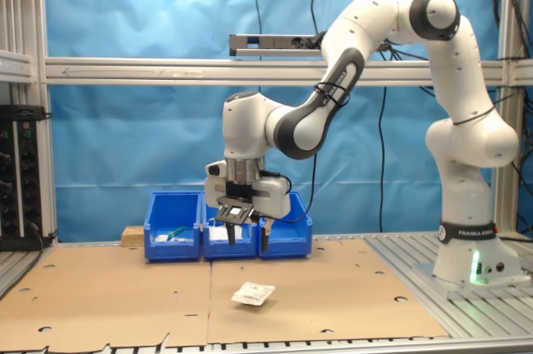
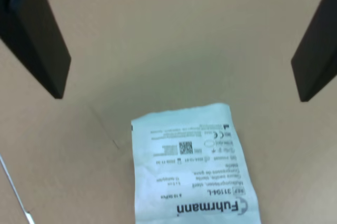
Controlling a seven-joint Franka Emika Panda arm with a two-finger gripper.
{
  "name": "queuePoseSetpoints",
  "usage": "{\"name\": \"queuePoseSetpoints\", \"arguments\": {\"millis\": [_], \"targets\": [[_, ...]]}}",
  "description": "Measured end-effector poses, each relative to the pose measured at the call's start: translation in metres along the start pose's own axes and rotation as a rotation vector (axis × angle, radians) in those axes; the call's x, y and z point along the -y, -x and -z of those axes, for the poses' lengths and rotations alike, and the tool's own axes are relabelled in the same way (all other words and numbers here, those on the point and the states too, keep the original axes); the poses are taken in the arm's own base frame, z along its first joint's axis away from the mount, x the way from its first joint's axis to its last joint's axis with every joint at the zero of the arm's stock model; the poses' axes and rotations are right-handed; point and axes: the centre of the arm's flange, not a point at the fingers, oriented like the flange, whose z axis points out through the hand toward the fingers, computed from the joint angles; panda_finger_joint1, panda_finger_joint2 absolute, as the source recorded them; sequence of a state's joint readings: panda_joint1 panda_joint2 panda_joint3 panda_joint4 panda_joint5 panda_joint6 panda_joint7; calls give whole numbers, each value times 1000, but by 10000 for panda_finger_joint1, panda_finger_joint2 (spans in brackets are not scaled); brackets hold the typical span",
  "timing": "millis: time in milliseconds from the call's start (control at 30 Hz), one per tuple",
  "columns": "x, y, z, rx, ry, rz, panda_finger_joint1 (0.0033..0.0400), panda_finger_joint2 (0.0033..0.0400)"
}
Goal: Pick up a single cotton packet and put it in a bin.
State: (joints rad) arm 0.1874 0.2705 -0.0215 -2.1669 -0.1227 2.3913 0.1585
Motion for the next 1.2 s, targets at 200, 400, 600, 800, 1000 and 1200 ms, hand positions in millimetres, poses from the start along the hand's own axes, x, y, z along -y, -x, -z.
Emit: {"name": "queuePoseSetpoints", "arguments": {"millis": [200,400,600,800,1000,1200], "targets": [[3,-1,-25,7,-2,-42,400,400],[6,5,-49,13,-6,-75,400,400],[8,18,-72,17,-12,-93,400,400],[9,29,-91,27,-15,-95,400,400],[11,29,-105,20,-19,-100,400,400],[11,24,-105,2,-22,-104,400,400]]}}
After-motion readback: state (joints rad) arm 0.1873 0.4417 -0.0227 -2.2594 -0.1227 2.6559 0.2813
